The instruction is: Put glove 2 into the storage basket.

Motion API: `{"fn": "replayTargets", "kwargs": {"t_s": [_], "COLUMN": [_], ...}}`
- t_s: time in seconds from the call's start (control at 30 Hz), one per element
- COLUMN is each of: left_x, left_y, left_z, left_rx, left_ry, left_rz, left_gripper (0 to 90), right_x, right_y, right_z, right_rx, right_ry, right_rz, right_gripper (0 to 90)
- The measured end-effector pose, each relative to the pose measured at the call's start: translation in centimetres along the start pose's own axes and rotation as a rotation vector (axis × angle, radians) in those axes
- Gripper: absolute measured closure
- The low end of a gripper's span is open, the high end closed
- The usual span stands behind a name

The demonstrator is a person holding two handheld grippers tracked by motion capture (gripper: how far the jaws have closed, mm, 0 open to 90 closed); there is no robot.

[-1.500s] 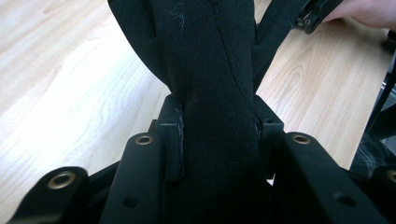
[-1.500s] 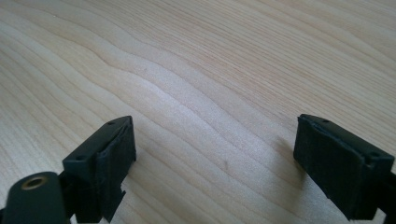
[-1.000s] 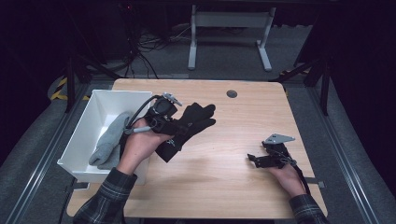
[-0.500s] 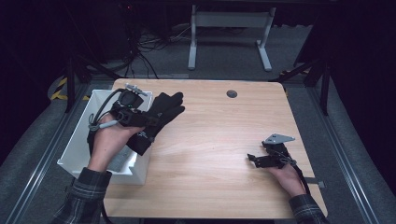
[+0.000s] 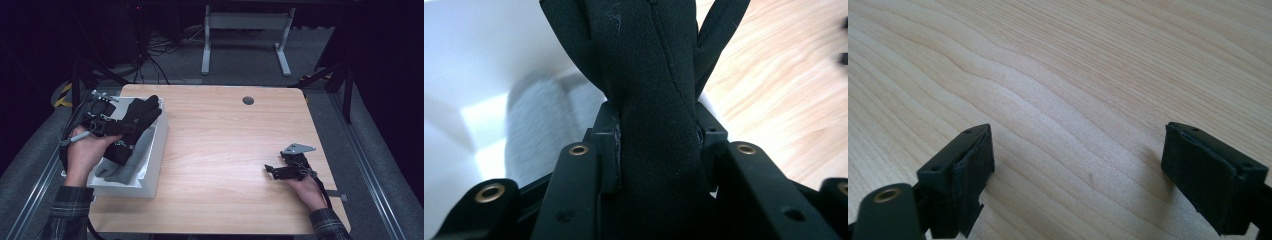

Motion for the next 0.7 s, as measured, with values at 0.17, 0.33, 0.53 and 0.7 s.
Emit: {"fn": "replayTargets", "kwargs": {"t_s": [0.17, 0.33, 0.53, 0.7], "left_x": [-1.0, -1.8, -2.8, -3.8], "left_y": [-1.3, -3.2, -5.8, -7.5], "left_z": [-1.4, -2.7, -4.1, -4.9], "left_rx": [0.018, 0.024, 0.022, 0.015], "left_ry": [0.034, 0.064, 0.100, 0.117], "left_rz": [-0.031, -0.058, -0.095, -0.123], "left_gripper": [65.1, 65.0, 64.8, 64.2], "right_x": [0.0, 0.0, 0.0, 0.0], "right_y": [0.0, 0.0, 0.0, 0.0], "right_z": [0.0, 0.0, 0.0, 0.0], "right_rx": [0.000, 0.000, 0.000, 0.000], "right_ry": [-0.001, 0.000, -0.001, -0.001], "right_rz": [-0.001, 0.000, 0.001, 0.001], "right_gripper": [14.4, 14.8, 15.1, 15.2]}}
Point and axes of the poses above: each handheld gripper's, and its own axes: y roughly backward along the jaws, x roughly out of its top, z roughly to its right, the point moved 2 cm from there along -y, roughly forward along the jaws, and after that the axes turned 12 degrees about x, right-handed, at the moved point
